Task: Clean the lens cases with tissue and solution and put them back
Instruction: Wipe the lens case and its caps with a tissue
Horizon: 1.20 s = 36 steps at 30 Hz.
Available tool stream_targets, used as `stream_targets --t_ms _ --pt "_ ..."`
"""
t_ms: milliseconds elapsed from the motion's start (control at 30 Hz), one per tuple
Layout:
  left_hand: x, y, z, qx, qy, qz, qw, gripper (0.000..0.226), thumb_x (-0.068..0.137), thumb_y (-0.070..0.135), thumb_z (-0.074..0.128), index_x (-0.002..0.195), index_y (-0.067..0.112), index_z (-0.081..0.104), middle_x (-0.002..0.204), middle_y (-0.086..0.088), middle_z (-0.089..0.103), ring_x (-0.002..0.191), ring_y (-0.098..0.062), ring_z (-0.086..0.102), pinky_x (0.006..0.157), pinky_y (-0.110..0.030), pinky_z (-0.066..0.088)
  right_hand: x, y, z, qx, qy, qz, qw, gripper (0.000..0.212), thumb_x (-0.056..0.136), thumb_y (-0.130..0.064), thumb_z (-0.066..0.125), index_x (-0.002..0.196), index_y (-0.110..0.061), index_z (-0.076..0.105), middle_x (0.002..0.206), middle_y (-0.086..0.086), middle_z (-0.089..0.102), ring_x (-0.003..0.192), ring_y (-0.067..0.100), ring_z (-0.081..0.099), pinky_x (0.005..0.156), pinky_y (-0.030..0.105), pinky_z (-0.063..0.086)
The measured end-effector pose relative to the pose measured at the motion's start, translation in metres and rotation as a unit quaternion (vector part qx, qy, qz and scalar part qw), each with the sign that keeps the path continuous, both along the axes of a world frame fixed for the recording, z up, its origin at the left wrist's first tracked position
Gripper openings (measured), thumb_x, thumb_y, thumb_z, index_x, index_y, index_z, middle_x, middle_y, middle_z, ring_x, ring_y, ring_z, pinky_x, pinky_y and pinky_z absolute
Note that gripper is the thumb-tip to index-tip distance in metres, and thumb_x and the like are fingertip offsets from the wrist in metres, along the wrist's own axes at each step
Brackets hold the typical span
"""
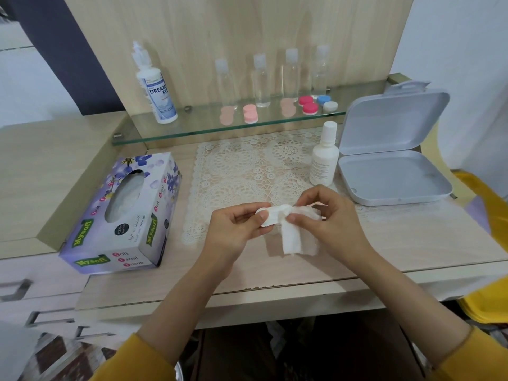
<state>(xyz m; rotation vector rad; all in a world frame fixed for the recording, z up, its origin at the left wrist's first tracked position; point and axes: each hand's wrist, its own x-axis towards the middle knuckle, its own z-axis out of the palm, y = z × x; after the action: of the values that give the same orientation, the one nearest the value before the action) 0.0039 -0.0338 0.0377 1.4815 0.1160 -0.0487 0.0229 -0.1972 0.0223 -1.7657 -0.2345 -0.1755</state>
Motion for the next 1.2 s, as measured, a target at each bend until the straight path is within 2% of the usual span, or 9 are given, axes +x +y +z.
stream_targets --t_ms 67,200,400,533,667,800,867,1033,1200 --pt "0.0 0.0007 0.0002 0.002 -0.005 -0.004 1.0 0.014 0.084 -0.003 0.058 0.094 0.001 0.067 0.088 -0.01 0.07 0.08 -0.014 0.069 0.07 -0.02 0.055 0.0013 -0.0017 0.0027 0.004 0.029 0.03 0.999 0.027 0.069 -0.004 0.076 0.083 -0.023 0.064 0.086 -0.003 0.068 0.081 0.01 0.063 0.071 0.022 0.049" --pt "-0.002 -0.0017 0.0004 0.012 -0.019 -0.012 1.0 0.013 0.084 -0.003 0.059 0.094 0.0 0.067 0.086 -0.008 0.071 0.08 -0.015 0.069 0.067 -0.018 0.054 -0.0027 0.0005 0.0064 -0.001 0.045 0.061 0.997 0.018 0.071 -0.005 0.074 0.081 -0.019 0.071 0.084 -0.004 0.071 0.075 0.003 0.064 0.067 0.012 0.046" --pt "-0.0032 -0.0045 0.0014 0.014 -0.035 -0.018 0.999 0.012 0.083 -0.004 0.059 0.089 0.003 0.068 0.077 -0.001 0.072 0.076 -0.012 0.069 0.063 -0.016 0.052 -0.0025 0.0014 0.0062 0.003 0.044 0.032 0.999 0.018 0.07 -0.006 0.075 0.072 -0.024 0.071 0.078 -0.003 0.072 0.072 0.012 0.066 0.067 0.02 0.05" --pt "-0.0033 -0.0024 0.0009 0.014 -0.035 -0.018 0.999 0.013 0.083 -0.005 0.058 0.09 0.002 0.068 0.075 0.001 0.072 0.075 -0.012 0.069 0.063 -0.017 0.053 -0.0017 0.0007 0.0085 0.012 0.053 0.049 0.997 0.017 0.076 0.001 0.069 0.074 -0.016 0.072 0.079 0.003 0.071 0.07 0.007 0.063 0.064 0.013 0.047" --pt "-0.0022 -0.0004 0.0016 0.019 -0.039 -0.014 0.999 0.016 0.083 -0.006 0.058 0.084 0.006 0.068 0.076 -0.002 0.071 0.075 -0.013 0.069 0.063 -0.016 0.053 -0.0034 -0.0011 0.0096 0.032 0.074 0.086 0.993 0.02 0.075 0.005 0.068 0.082 -0.014 0.072 0.08 -0.003 0.071 0.071 0.002 0.064 0.065 0.011 0.046" --pt "-0.0028 -0.0015 0.0013 0.021 -0.043 -0.018 0.999 0.014 0.083 -0.005 0.059 0.086 0.005 0.068 0.08 -0.003 0.071 0.076 -0.013 0.069 0.064 -0.017 0.053 -0.0043 0.0049 0.0054 0.035 0.073 0.043 0.996 0.022 0.063 -0.001 0.079 0.068 -0.022 0.07 0.077 0.001 0.072 0.069 0.009 0.065 0.065 0.019 0.051" --pt "-0.0028 -0.0022 0.0005 0.026 -0.043 -0.017 0.999 0.013 0.083 -0.005 0.059 0.087 0.004 0.068 0.079 -0.003 0.071 0.075 -0.012 0.069 0.063 -0.017 0.053 -0.0037 0.006 0.0037 0.036 0.07 0.021 0.997 0.02 0.064 -0.004 0.079 0.066 -0.022 0.07 0.077 0.001 0.072 0.068 0.011 0.065 0.064 0.021 0.052" --pt "-0.0017 -0.0005 -0.0004 0.023 -0.04 -0.015 0.999 0.014 0.083 -0.005 0.058 0.089 0.004 0.068 0.083 -0.007 0.071 0.077 -0.014 0.069 0.065 -0.018 0.053 -0.0035 0.0014 0.0057 0.015 0.056 0.059 0.997 0.023 0.075 0.002 0.07 0.077 -0.022 0.071 0.082 -0.007 0.071 0.074 0.005 0.064 0.069 0.013 0.048" --pt "-0.0022 -0.0032 0.0005 0.031 -0.039 -0.012 0.999 0.014 0.083 -0.004 0.059 0.089 0.005 0.068 0.083 -0.007 0.07 0.078 -0.013 0.069 0.065 -0.018 0.054 -0.0061 0.0064 0.0018 0.016 0.06 0.017 0.998 0.024 0.064 -0.003 0.079 0.07 -0.025 0.069 0.073 -0.009 0.071 0.069 0.005 0.066 0.064 0.014 0.05"
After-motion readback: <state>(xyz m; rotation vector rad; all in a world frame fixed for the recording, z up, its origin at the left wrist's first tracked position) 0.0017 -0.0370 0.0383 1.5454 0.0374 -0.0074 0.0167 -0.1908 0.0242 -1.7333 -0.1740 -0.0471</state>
